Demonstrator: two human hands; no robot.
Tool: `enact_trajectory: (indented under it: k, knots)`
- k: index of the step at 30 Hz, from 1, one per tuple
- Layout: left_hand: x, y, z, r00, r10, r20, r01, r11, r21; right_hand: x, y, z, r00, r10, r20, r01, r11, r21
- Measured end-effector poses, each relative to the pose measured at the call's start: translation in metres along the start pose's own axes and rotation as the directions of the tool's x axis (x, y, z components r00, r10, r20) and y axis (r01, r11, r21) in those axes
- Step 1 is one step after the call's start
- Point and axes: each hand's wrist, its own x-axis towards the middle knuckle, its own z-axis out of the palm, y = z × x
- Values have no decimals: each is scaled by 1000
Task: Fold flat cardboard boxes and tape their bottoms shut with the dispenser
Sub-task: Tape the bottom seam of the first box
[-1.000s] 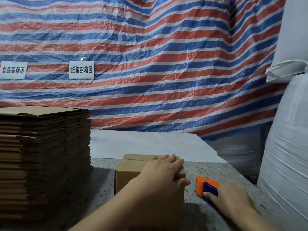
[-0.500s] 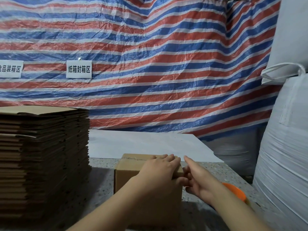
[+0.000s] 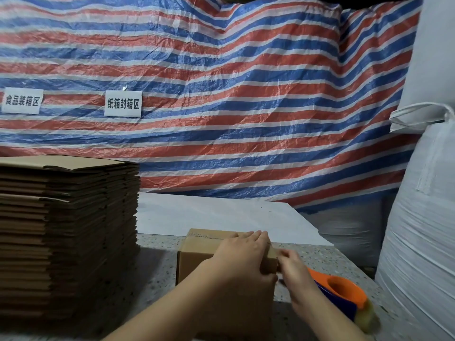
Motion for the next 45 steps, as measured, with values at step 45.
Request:
enact_trajectory:
  k: [45]
  knots:
    - [-81,-113,38,482,-747,458,520,-178,-836,-9,-13,20,907,420,41,-386,864,-323]
